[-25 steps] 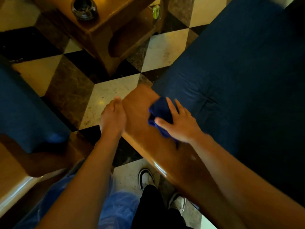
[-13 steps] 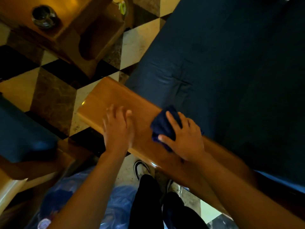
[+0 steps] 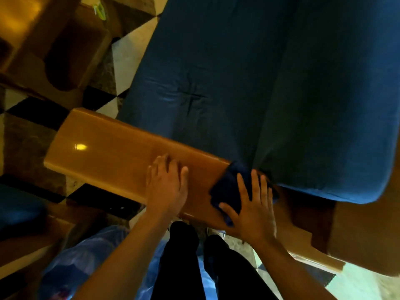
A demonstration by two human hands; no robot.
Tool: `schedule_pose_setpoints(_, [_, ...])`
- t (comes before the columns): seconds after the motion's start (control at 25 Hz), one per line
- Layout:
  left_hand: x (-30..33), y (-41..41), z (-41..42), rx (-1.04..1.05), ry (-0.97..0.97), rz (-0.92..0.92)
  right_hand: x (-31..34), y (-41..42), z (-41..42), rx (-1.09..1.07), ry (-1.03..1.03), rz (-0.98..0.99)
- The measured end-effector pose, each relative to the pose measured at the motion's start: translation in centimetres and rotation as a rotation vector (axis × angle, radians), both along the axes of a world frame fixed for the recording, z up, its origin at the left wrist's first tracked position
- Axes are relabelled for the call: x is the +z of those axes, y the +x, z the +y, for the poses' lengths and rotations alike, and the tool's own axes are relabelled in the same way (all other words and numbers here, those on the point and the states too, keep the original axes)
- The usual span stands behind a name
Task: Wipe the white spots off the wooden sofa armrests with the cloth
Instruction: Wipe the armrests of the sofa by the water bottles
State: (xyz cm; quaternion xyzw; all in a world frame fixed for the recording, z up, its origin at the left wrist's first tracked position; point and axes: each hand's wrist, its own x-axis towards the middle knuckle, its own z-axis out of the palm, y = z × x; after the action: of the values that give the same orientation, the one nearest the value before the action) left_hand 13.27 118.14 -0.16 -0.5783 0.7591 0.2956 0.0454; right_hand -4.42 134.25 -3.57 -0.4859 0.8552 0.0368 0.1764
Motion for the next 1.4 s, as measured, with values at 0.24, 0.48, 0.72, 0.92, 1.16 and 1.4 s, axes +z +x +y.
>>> schedule_pose_setpoints(0.24, [-1.1,-1.8,0.3,-0.063,-0.077,-0.105,-1.1,-0.7,-13.3,-0.114,0.063,-0.122])
schedule_pose_setpoints(0.48, [-0.2,-3.8,3.6,-0.155,-0.024,-0.101,-1.5,0.9,8.2,-0.065,-0.087,0.000])
schedule_pose_setpoints(0.72, [-0.6,-2.6,6.3,-0.145,-0.051,-0.014,-1.6,0.2,10.6,0.196,-0.095,0.033])
schedule_pose_setpoints(0.92, [-1.5,3.0,3.6,0.111,-0.142,0.021,-2.8,5.0,0.9,0.618,-0.128,0.068])
schedule_pose_setpoints(1.16, [-2.4,12.7,-4.3,0.530,-0.210,0.033,-2.9,16.6,-13.5,0.792,-0.290,-0.059])
schedule_pose_setpoints(1.4, [-2.3,19.7,-12.1,1.036,-0.169,0.359,-2.3,28.5,-27.7,0.853,-0.225,-0.049])
